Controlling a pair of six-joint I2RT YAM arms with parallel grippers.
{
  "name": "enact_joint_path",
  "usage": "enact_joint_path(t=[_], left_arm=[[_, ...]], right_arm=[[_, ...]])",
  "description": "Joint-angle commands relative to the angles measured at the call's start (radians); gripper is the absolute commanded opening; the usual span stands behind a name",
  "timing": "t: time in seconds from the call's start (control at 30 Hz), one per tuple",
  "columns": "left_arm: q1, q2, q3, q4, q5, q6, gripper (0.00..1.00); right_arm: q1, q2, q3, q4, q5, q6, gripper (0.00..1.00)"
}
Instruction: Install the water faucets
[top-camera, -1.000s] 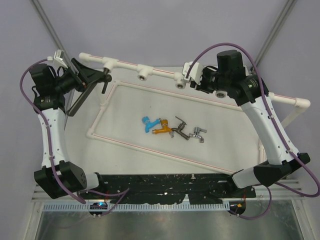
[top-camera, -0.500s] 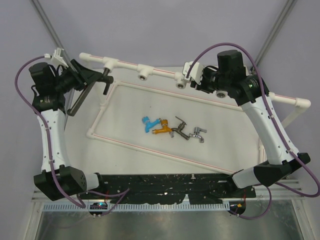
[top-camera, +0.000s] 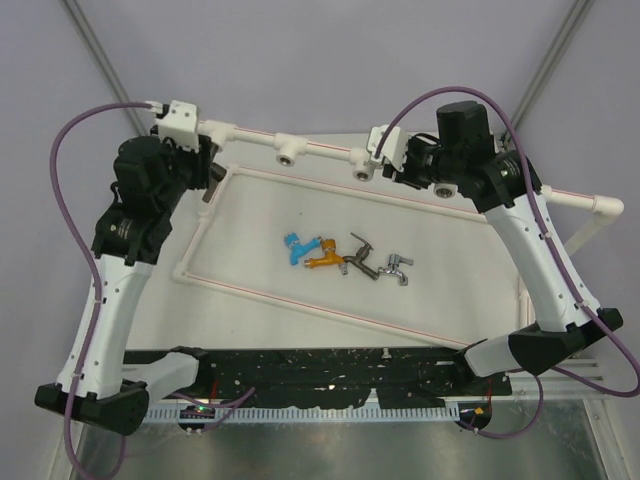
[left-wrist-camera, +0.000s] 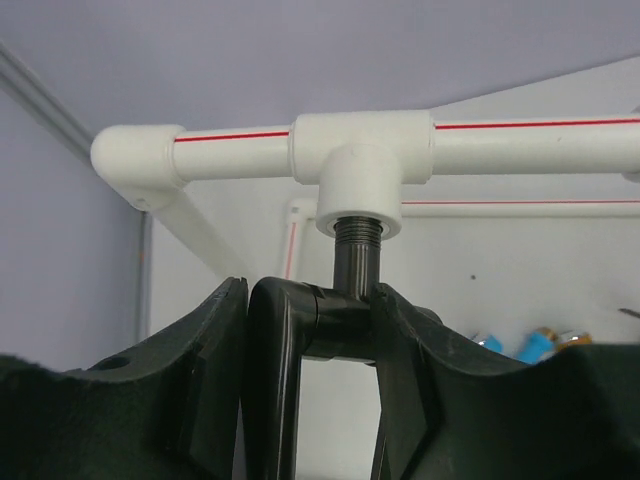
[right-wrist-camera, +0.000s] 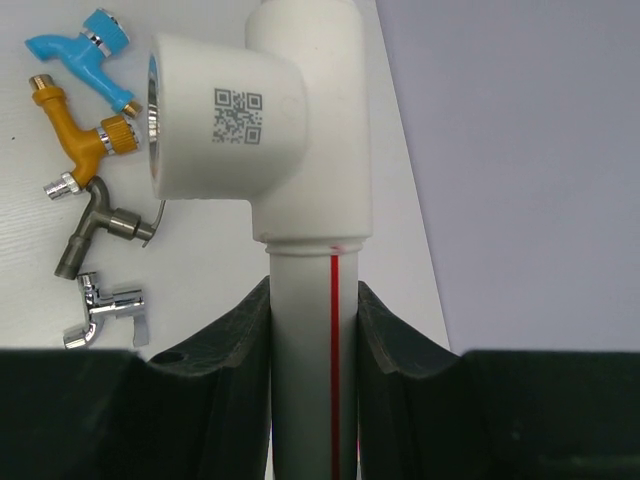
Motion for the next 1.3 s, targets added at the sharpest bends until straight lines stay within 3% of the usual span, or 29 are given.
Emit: enact_joint_path(t=[0.0,0.07,0.2,0.27,0.33,0.4,0.47,0.57,0.63,0.73,0.8,0.87,1.0,1.07,1.27], left_arm=[[-0.277,-0.07,-0.124,0.017,-0.354,0.322,0.3],[-0.386,-0.072,-0.176,0.082,-0.478,0.448,0.3],[-0.475,-0.049,-0.192,0.13,-0.581,0.578,0.33],[-0.519,-0.047,-0.21,0.166,-0.613,0.655,0.38],[-0.549,-0.052,-0.23,0.218,-0.644,0.721,0.5],[-0.555,-0.057,-0.193,0.205,-0.643,0.689,0.7],[-0.553,-0.057,-0.109,0.11,-0.609,0.59,0.84],[-0.555,-0.075,-0.002,0.052,-0.549,0.476,0.96],[-0.543,-0.089,0.046,0.022,-0.516,0.406,0.96],[-0.445,-0.098,0.112,-0.053,-0.41,0.231,0.96],[-0.298,-0.109,0.131,-0.099,-0.252,0.056,0.96],[-0.135,-0.133,0.088,-0.087,-0.11,-0.111,0.96],[0.081,-0.162,-0.009,-0.022,0.162,-0.344,0.96],[0.126,-0.161,-0.043,0.024,0.239,-0.377,0.95],[0.128,-0.123,-0.049,0.077,0.294,-0.398,0.85]], right_arm=[[0.034,0.023,-0.01,0.021,-0.14,0.03,0.05],[0.034,0.025,-0.007,0.021,-0.14,0.03,0.05],[0.034,0.023,-0.005,0.021,-0.14,0.032,0.05],[0.034,0.023,-0.004,0.021,-0.14,0.032,0.05],[0.034,0.025,-0.007,0.021,-0.14,0.032,0.05],[0.034,0.025,-0.008,0.021,-0.14,0.032,0.05],[0.034,0.023,-0.011,0.021,-0.139,0.03,0.05],[0.034,0.023,-0.011,0.021,-0.139,0.032,0.05],[0.034,0.023,-0.013,0.021,-0.14,0.032,0.05],[0.034,0.022,-0.014,0.021,-0.14,0.032,0.05],[0.034,0.02,-0.014,0.021,-0.14,0.032,0.05],[0.032,0.017,-0.016,0.021,-0.14,0.032,0.05],[0.034,0.012,-0.019,0.022,-0.139,0.032,0.05],[0.034,0.015,-0.019,0.024,-0.139,0.032,0.05],[0.032,0.015,-0.019,0.022,-0.142,0.033,0.05]])
